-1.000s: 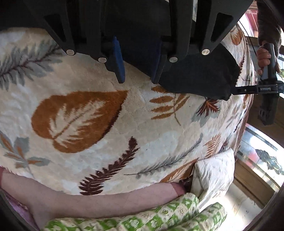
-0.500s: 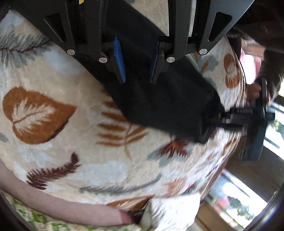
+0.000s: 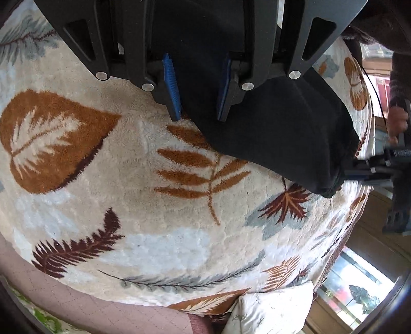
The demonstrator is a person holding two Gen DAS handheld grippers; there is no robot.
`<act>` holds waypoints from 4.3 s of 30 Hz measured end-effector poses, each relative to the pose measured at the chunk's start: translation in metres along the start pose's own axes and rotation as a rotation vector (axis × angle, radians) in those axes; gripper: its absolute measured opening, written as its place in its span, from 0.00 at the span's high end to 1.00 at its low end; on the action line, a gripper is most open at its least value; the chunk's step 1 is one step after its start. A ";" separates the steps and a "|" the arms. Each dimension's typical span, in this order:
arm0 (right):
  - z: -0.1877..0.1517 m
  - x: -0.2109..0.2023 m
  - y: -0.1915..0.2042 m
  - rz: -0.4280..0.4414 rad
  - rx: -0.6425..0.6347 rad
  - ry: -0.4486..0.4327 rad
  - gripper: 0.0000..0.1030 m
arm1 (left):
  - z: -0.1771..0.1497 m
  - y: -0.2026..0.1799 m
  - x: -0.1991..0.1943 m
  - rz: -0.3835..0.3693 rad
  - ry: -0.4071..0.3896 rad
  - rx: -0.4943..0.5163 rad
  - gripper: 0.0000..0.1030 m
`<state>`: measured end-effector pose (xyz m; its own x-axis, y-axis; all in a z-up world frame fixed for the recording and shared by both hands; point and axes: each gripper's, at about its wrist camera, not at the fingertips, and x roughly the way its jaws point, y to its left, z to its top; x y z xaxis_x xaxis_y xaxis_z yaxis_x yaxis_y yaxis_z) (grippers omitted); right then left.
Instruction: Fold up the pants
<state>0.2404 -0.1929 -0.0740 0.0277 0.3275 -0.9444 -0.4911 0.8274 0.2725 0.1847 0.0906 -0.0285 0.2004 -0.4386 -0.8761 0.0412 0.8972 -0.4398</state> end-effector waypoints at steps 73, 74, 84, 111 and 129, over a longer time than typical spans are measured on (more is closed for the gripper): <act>-0.307 -0.159 -0.050 0.029 0.856 -0.585 0.45 | -0.065 0.004 0.025 0.150 0.041 -0.078 0.53; -0.312 -0.161 -0.053 0.019 0.866 -0.590 0.45 | -0.068 0.004 0.015 0.112 0.027 -0.094 0.53; -0.359 -0.185 -0.100 0.017 1.007 -0.666 0.40 | -0.121 -0.150 -0.014 -0.100 0.034 0.067 0.51; -0.315 -0.159 -0.182 0.022 0.906 -0.489 0.59 | -0.100 -0.216 0.056 -0.077 0.024 -0.042 0.51; -0.304 -0.145 -0.172 -0.074 0.929 -0.401 0.59 | -0.053 0.013 0.023 0.077 0.069 -0.283 0.45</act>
<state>0.0560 -0.5210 -0.0396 0.4049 0.2484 -0.8800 0.3900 0.8236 0.4119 0.1385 0.0895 -0.0651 0.1244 -0.3808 -0.9162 -0.2480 0.8822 -0.4003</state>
